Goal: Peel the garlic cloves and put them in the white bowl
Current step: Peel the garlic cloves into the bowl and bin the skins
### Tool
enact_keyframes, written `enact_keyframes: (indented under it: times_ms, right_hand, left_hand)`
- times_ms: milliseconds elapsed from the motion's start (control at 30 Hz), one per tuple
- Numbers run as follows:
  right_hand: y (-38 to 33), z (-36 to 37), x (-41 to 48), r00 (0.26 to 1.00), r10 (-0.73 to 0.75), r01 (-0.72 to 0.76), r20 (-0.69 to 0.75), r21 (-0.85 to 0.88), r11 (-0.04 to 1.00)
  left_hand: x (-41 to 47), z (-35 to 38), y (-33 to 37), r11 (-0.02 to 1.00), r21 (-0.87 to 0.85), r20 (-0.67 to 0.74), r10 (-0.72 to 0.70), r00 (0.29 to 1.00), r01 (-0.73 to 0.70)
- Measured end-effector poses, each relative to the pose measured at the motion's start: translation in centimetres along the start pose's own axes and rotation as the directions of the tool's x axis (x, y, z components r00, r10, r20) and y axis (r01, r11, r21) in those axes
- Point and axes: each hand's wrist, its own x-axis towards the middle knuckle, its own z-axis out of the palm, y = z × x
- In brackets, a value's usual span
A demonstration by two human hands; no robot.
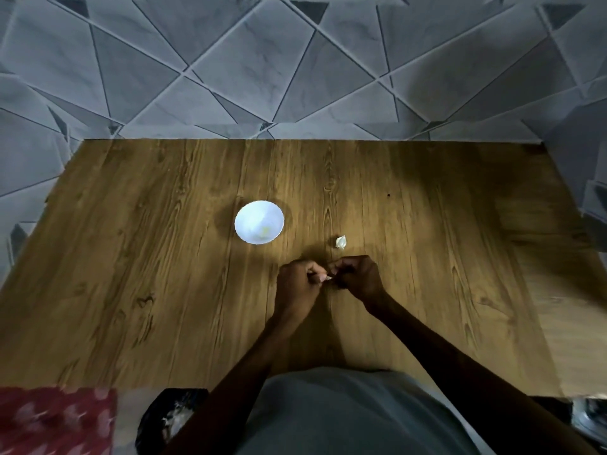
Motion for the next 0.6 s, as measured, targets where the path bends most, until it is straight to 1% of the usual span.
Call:
enact_keyframes:
  times_ms: [67, 100, 133, 200, 267, 333, 367, 400, 467, 533, 600]
  right_hand:
    - [0.4, -0.1, 0.2, 0.987, -0.159, 0.16, 0.026, -0.248, 0.955]
    - [0.4, -0.1, 0.3, 0.979, -0.201, 0.202, 0.037, -0.325, 0.924]
    - [0.4, -0.2, 0.3, 0.975, -0.219, 0.22, 0.046, -0.357, 0.908]
    - [0.0, -0.3, 0.1, 0.968, -0.237, 0.251, 0.083, -0.341, 0.906]
    - [-0.5, -0.4, -0.4, 0.964, -0.238, 0.263, 0.12, -0.287, 0.921]
    - [-0.8, -0.6, -0.6, 0.959, -0.258, 0.279, 0.116, -0.251, 0.927]
    - [-0.9, -0.7, -0.7, 0.957, -0.272, 0.29, 0.104, -0.249, 0.924]
    - [-1.0, -0.7, -0.7, 0.955, -0.284, 0.298, 0.091, -0.262, 0.918]
    - [-1.2, -0.6, -0.7, 0.946, -0.318, 0.32, 0.062, -0.331, 0.888]
    - [-1.8, -0.3, -1.1, 0.929, -0.369, 0.347, 0.014, -0.38, 0.857]
    - [-2.4, -0.1, -1.4, 0.916, -0.399, 0.361, -0.034, -0.362, 0.86]
  left_hand:
    - [0.0, 0.2, -0.4, 0.994, -0.052, 0.009, -0.096, 0.995, 0.096]
    - [0.1, 0.3, -0.6, 0.989, -0.066, 0.013, -0.129, 0.992, 0.13]
    - [0.1, 0.3, -0.8, 0.986, -0.074, 0.012, -0.149, 0.989, 0.149]
    - [0.1, 0.1, -1.0, 0.983, -0.076, 0.02, -0.165, 0.986, 0.166]
    - [0.2, -0.1, -1.1, 0.978, -0.11, 0.03, -0.176, 0.984, 0.178]
    - [0.1, -0.3, -1.0, 0.958, -0.213, 0.042, -0.186, 0.982, 0.191]
    - [0.0, -0.3, -0.7, 0.927, -0.306, 0.062, -0.207, 0.976, 0.216]
    - [-0.2, -0.4, -0.5, 0.869, -0.419, 0.096, -0.246, 0.965, 0.263]
    - [-0.4, -0.7, 0.1, 0.677, -0.62, 0.215, -0.341, 0.915, 0.398]
    - [-0.3, -1.1, 0.5, 0.444, -0.728, 0.357, -0.406, 0.841, 0.523]
    - [-0.1, -1.5, 0.6, 0.216, -0.766, 0.486, -0.421, 0.765, 0.606]
